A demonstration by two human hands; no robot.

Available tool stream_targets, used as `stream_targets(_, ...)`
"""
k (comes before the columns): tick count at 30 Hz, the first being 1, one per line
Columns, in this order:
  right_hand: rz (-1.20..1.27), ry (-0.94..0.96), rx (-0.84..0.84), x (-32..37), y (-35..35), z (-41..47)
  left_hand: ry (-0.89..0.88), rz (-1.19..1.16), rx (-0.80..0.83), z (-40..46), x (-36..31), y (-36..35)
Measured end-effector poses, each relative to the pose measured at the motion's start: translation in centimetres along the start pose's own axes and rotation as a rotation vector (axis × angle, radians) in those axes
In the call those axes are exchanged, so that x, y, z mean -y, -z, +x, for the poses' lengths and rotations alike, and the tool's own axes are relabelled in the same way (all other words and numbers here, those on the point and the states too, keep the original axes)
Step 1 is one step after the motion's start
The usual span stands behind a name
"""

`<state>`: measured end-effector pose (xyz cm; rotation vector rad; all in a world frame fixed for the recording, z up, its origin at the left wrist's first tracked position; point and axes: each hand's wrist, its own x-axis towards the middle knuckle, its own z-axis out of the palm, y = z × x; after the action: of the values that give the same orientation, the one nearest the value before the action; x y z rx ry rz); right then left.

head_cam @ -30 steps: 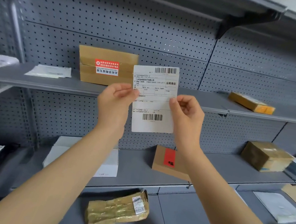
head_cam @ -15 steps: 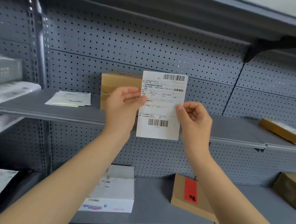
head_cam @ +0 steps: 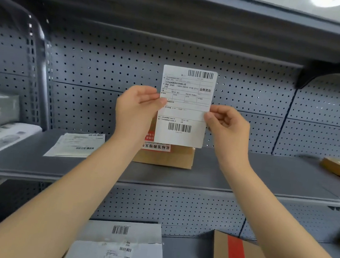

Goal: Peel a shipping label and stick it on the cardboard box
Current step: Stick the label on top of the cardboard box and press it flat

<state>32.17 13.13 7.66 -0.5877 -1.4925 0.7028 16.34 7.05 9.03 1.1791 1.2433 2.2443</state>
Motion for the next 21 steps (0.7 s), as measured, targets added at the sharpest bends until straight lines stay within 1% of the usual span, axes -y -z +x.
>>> stream_targets(6,-0.084,-0.035,0.004,-1.4,-1.1,4.6,-0.005,0.040,-0.024,4.2,1.3,-1.0)
stream_targets(10,-0.087,-0.065,0.066,-2.2,-2.5,7.1,0.005,0.047,-0.045,6.9,1.9,-1.1)
stream_targets(14,-0.077,-0.113,0.101,-3.0,-3.6,9.0,0.016,0.074,-0.017,9.5,2.5,-0.9)
stream_targets(18,-0.051,-0.160,0.136,-3.6,-4.6,10.4,0.064,0.099,0.023,11.3,3.4,-0.5)
stream_targets(21,-0.052,-0.198,0.156,-4.1,-5.4,11.5,0.101,0.106,0.023,12.5,3.7,-0.4)
